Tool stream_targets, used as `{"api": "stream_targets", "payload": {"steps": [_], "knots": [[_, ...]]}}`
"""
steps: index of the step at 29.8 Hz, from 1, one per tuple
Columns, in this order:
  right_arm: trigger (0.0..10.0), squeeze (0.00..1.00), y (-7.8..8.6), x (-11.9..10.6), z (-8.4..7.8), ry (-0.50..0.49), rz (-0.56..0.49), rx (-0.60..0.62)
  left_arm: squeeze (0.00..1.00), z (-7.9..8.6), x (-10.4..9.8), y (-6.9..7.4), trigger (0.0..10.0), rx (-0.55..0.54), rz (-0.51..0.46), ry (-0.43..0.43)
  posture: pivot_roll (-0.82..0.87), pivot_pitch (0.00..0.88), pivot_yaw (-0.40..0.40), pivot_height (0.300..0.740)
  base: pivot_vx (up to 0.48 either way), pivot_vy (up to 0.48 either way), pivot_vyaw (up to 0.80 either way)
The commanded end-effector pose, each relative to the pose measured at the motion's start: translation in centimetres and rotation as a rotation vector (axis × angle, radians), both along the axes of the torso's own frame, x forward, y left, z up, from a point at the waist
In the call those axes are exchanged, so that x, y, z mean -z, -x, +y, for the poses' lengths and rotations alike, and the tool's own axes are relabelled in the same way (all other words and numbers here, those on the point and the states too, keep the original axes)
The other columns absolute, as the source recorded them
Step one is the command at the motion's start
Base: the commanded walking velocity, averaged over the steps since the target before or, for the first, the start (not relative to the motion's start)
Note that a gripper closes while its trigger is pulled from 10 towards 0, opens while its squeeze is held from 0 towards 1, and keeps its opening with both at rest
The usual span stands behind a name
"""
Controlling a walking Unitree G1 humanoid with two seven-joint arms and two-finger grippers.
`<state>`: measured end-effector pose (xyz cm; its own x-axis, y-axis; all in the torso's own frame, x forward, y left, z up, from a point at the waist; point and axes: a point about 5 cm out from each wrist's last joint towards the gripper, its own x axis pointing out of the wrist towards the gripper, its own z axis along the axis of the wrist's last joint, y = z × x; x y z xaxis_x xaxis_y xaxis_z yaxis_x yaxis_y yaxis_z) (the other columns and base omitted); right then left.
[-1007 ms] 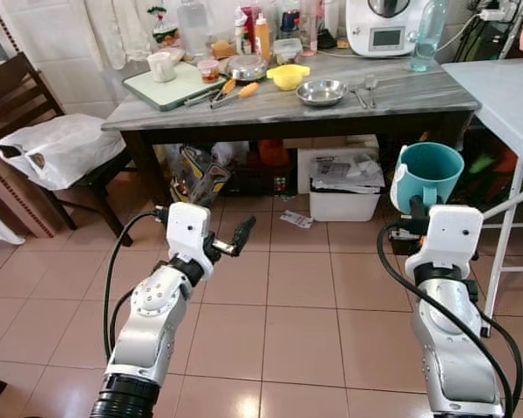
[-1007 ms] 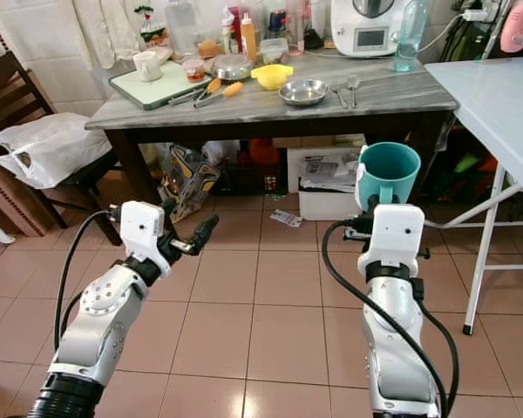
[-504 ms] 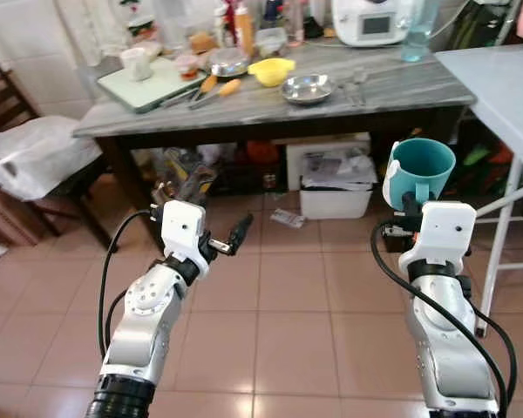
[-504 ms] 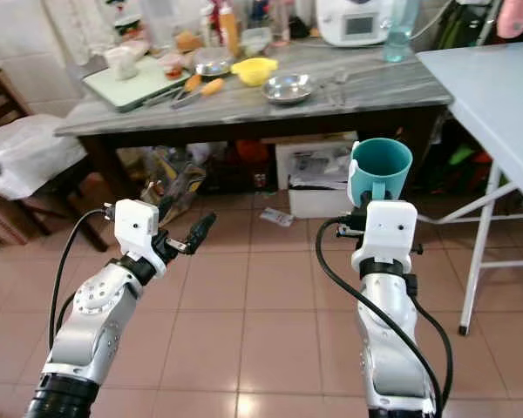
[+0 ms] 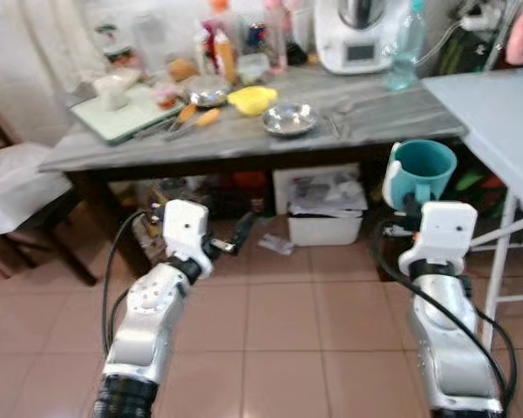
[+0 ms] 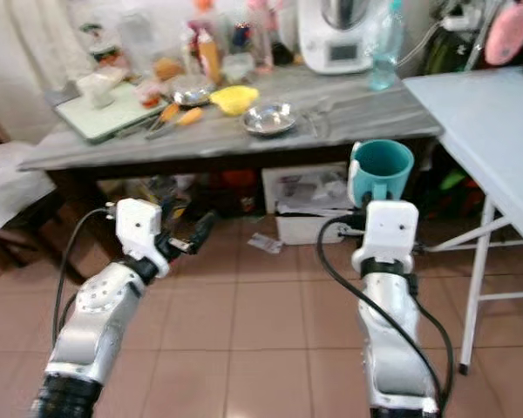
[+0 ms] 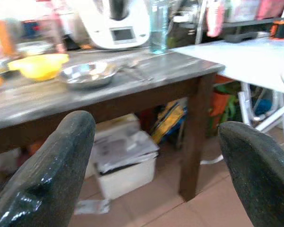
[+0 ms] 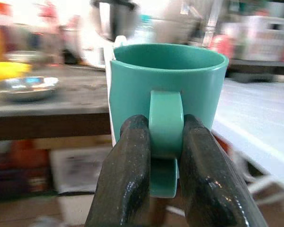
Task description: Setting the table
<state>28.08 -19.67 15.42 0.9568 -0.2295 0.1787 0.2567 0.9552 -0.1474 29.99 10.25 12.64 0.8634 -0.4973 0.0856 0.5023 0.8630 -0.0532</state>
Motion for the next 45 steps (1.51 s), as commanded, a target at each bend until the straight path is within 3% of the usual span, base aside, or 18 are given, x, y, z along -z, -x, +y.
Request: {"api": "stream_targets", "payload": {"steps": [1,18,39,45], "knots": [[10.0,0.0,-0.17,-0.63,1.16,-0.013,-0.031,-0.036,0.0,1.27,-0.41,-0.26,10.0,-0.034,-0.017,-0.018,-0.08,0.0,0.101,0.74,0.48,0.0,-0.44],[10.0,0.0,-0.3,-0.96,1.25,0.012,-0.045,-0.038,0.0,0.7,-0.4,-0.32,10.0,-0.013,-0.011,-0.012,-0.09,0.0,0.11,0.74,0.48,0.0,-0.29],[10.0,0.0,-0.35,-1.06,1.56,0.023,-0.049,-0.059,0.0,0.64,-0.45,-0.39,10.0,-0.021,-0.013,-0.013,-0.09,0.0,0.106,0.74,0.478,0.0,0.76],[10.0,0.0,-0.33,-1.04,1.54,0.012,-0.051,-0.066,0.0,0.73,-0.34,-0.35,10.0,-0.025,-0.01,-0.018,-0.09,0.0,0.102,0.74,0.404,0.0,0.0]]}}
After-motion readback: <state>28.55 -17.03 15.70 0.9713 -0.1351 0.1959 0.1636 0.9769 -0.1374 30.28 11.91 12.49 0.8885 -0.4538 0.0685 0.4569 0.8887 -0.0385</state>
